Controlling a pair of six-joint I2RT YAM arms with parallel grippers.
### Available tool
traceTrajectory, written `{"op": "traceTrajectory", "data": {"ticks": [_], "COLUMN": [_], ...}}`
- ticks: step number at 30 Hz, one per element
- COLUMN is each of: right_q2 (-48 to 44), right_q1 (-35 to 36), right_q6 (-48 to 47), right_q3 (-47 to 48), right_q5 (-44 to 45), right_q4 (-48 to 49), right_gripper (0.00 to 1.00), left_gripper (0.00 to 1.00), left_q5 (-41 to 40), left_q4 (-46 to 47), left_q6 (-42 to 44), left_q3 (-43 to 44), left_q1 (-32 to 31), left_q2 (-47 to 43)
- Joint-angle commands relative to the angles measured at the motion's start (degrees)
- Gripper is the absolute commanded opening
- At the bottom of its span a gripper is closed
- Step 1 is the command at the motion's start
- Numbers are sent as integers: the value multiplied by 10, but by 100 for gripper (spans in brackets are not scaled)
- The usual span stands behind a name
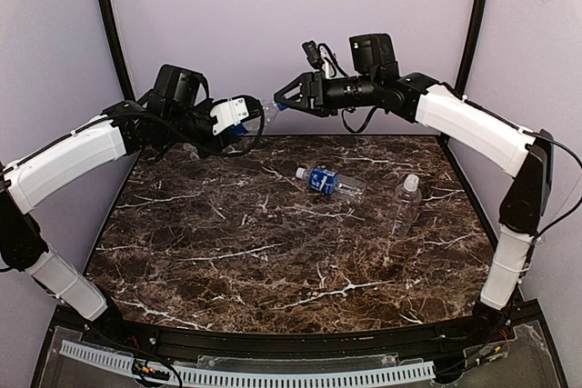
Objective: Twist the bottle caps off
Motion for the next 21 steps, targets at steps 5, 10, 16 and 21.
{"op": "traceTrajectory", "data": {"ticks": [5, 10, 16, 21], "right_q2": [9, 17, 7, -60], "right_q1": [-6, -7, 17, 98], "right_q6": [8, 8, -186, -588], "right_q3": [8, 8, 26, -39], "right_q5": [-25, -75, -180, -192], "right_q4": [7, 11, -37, -134], "right_gripper": [26, 0, 0, 0], "left_gripper": [41, 40, 34, 28], "left_q5": [-5, -10, 106, 366], "left_q4": [7, 13, -62, -268], "left_q6": [16, 7, -43, 2], "left_q3": [-11, -10, 11, 73], "left_q1": [-8, -9, -9, -9], "left_q2": [-20, -18, -18, -2]}}
